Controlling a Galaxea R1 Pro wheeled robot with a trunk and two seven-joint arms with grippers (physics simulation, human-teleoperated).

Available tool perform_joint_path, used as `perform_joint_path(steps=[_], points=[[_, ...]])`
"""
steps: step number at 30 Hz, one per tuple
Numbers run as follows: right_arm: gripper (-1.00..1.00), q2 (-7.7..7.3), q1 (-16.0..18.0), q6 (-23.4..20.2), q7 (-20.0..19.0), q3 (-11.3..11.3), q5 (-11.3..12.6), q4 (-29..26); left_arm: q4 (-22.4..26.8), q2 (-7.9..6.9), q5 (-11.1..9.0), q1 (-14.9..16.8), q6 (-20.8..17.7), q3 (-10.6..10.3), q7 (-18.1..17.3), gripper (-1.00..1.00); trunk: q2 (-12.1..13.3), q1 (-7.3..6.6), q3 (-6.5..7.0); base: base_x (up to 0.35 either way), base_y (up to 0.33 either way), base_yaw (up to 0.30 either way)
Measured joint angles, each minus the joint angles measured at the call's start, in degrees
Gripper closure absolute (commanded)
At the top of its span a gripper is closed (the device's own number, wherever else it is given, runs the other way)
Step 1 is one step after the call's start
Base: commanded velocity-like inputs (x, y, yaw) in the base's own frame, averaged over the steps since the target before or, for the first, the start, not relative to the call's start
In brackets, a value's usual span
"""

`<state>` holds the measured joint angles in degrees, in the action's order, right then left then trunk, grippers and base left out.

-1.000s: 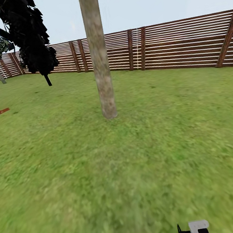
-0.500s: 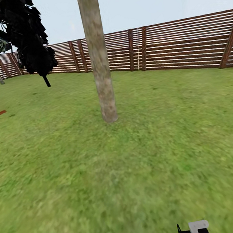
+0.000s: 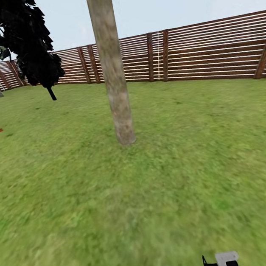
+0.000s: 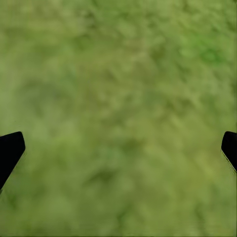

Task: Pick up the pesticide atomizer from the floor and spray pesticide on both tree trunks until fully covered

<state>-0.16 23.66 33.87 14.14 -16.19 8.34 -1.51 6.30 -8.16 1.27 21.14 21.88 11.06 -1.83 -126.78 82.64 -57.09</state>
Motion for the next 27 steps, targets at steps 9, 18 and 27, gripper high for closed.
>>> perform_joint_path(steps=[9,18,27], points=[[-1.00,0.06,0.0,0.0,0.0,0.0,0.0,0.0,0.0,-0.01,0.0,0.0,0.0,0.0,0.0,1.00,0.0,0.00,0.00,0.339,0.000,0.000],[-1.00,0.07,0.0,0.0,0.0,0.0,0.0,0.0,0.0,-0.01,0.0,0.0,0.1,0.0,0.0,1.00,0.0,0.00,0.00,0.339,0.000,0.000],[-1.00,0.07,0.0,0.0,0.0,0.0,0.0,0.0,0.0,-0.01,-0.1,0.0,0.1,0.0,0.0,1.00,0.0,0.00,0.00,0.339,0.000,0.000]])
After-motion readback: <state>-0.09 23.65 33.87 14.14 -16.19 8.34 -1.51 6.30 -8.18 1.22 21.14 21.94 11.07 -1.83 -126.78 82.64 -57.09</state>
